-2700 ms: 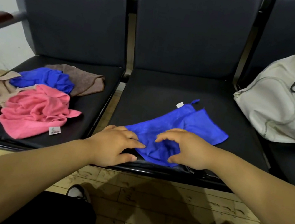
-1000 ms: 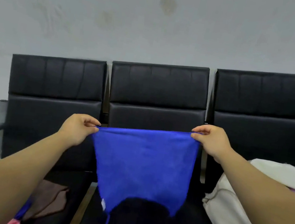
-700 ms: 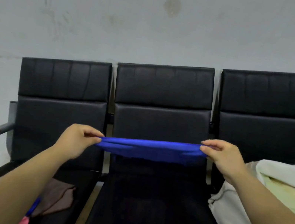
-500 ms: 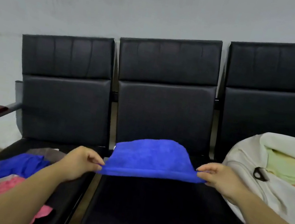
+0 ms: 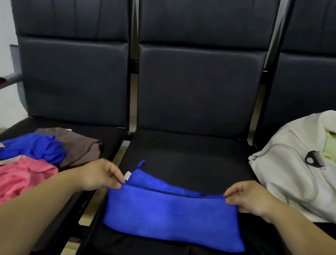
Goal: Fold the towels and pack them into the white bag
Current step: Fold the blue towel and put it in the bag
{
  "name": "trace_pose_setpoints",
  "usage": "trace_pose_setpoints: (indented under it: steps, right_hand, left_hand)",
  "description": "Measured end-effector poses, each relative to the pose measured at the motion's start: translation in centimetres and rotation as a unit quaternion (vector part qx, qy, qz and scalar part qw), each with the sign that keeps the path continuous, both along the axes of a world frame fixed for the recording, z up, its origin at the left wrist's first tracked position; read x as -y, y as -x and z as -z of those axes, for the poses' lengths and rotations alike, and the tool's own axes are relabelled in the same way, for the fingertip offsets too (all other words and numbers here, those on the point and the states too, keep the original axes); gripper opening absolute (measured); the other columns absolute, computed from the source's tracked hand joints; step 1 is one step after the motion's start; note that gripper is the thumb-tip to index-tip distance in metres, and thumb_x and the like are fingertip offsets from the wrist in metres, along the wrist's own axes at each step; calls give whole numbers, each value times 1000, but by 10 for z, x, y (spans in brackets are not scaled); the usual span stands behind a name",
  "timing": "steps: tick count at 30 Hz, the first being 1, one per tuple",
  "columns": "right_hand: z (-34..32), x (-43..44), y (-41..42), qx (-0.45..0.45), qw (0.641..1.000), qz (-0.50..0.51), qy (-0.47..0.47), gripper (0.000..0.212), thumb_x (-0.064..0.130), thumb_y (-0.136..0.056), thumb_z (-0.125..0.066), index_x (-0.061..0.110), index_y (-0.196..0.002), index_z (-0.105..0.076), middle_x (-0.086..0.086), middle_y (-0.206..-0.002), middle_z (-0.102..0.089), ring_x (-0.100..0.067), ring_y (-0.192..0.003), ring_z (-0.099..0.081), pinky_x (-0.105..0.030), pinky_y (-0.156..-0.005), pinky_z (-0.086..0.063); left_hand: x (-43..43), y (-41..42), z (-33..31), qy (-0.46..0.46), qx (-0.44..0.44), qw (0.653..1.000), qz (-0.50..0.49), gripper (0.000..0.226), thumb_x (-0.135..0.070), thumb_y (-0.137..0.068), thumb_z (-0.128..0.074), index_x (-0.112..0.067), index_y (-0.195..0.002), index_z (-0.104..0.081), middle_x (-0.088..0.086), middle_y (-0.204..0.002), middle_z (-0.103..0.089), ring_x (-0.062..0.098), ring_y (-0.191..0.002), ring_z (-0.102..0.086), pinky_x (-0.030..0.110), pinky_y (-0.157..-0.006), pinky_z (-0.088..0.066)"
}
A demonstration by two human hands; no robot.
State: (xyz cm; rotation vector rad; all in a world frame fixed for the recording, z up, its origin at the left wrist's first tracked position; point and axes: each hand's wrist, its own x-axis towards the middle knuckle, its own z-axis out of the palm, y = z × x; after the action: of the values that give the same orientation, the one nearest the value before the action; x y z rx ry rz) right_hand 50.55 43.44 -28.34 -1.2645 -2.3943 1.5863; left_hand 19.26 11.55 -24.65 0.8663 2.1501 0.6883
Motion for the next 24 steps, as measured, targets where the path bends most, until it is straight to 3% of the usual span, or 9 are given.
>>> trace_pose_setpoints:
  steps: [3,10,15,24]
  right_hand:
    - [4,-4,7,18,999,-12,-42,11,3,-83,-77,13,-88,-77,-11,-83,-75,-17,-77,-68,-31,-71,-57]
    - [13,-6,18,35,982,-98,-159,18,13,-84,-78,31,-84,-74,5,-73,-72,1,-64,-64,-19,-69,-49]
    - [16,-12,22,90,961,-130,-226,20,18,-89,-69,36,-86,-62,11,-84,-68,-5,-80,-64,-22,-75,-49]
    - [18,-20,18,104,960,-65,-254,16,20,-90,-71,33,-87,-62,12,-88,-67,-4,-81,-61,-19,-66,-44]
  left_hand:
    - [-16,1,7,-28,-24,999,0,16,-7,-90,-73,-20,-97,-79,0,-96,-78,9,-94,-72,22,-83,-54]
    - [-49,1,30,-64,-114,991,20,22,-6,-95,-64,-27,-96,-72,7,-89,-71,13,-81,-66,36,-83,-53]
    - [-60,4,39,-22,-211,976,50,17,-18,-100,-57,-34,-100,-63,-7,-89,-65,9,-76,-62,25,-65,-44]
    - [-73,5,45,-10,-286,958,27,12,-21,-101,-55,-33,-103,-56,-12,-96,-64,6,-84,-59,25,-67,-42]
